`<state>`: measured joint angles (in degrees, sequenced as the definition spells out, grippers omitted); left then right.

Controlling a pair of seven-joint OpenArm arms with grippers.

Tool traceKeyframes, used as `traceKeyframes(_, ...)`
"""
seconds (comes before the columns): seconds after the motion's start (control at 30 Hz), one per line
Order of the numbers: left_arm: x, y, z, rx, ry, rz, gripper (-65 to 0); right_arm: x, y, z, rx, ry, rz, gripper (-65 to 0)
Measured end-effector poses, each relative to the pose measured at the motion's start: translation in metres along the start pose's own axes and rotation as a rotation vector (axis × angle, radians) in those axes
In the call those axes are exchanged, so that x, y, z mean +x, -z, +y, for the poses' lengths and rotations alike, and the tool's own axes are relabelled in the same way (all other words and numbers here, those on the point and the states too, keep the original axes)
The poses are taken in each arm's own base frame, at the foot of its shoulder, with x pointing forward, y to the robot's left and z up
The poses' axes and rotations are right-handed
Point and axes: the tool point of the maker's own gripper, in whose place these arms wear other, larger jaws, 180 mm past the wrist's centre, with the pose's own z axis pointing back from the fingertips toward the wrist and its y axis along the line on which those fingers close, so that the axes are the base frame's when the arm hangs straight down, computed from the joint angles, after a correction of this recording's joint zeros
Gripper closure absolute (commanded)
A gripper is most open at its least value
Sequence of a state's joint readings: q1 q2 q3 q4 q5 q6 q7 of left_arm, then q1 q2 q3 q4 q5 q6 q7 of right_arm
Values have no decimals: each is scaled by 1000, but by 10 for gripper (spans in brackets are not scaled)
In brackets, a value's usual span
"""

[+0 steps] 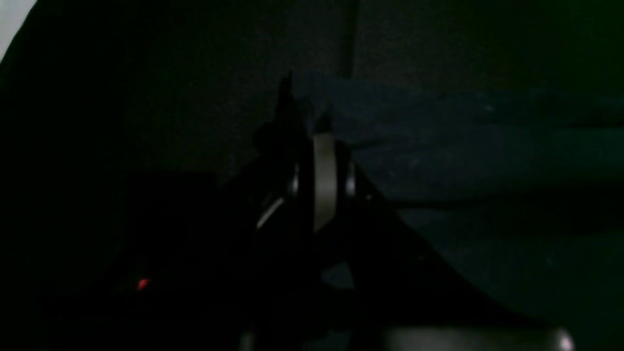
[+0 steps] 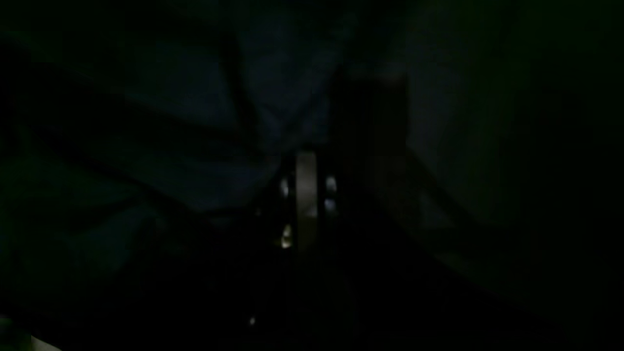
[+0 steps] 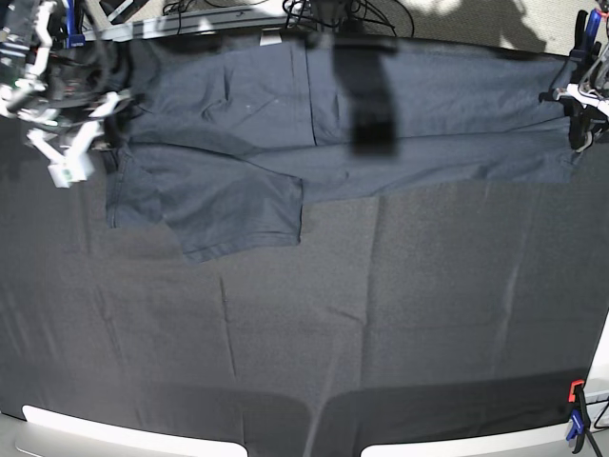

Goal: Layout the t-shirt on the table in an organized manner, then fold the t-shirt properly
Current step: 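Grasp the shirt sides and fold them toward the collar with both grippers, then release the fabric and move the right gripper over the folded sleeve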

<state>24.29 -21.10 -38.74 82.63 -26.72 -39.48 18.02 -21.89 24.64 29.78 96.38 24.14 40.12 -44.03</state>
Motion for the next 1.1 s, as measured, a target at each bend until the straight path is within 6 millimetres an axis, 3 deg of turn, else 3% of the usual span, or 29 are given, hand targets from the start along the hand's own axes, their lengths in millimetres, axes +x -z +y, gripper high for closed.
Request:
traceKeyframes(0.07, 1, 0, 0, 0, 0, -3, 0, 2, -5, -7, -13, 24, -19, 0)
traceKeyframes(0.23, 1, 0, 0, 0, -1, -4, 0, -12, -5, -3, -4, 31, 28, 0)
traceKeyframes(0.3, 1, 0, 0, 0, 0, -4, -74, -9, -6, -3, 2, 36, 14, 0)
traceKeyframes(0.43, 1, 0, 1, 6, -1, -3, -255, 18, -9, 9, 96, 106, -103, -129)
traceKeyframes(0.5, 1, 0, 2, 7, 1, -3, -267, 29, -13, 14, 129, 114, -134, -177)
traceKeyframes(0.7, 12, -2, 12, 11, 45, 0, -267, 87, -19, 11, 149, 91, -283, -209)
traceKeyframes(0.77, 16, -2, 15, 12, 61, 1, -267, 102, -14, 16, 160, 58, -285, -253)
traceKeyframes(0.97, 22, -3, 11, 4, 58, -21, -266, 137, 25, 46, 270, -2, -202, -259)
traceKeyframes(1.1, 34, -2, -8, -20, 54, -74, -266, 155, 61, 42, 199, 26, -119, -258)
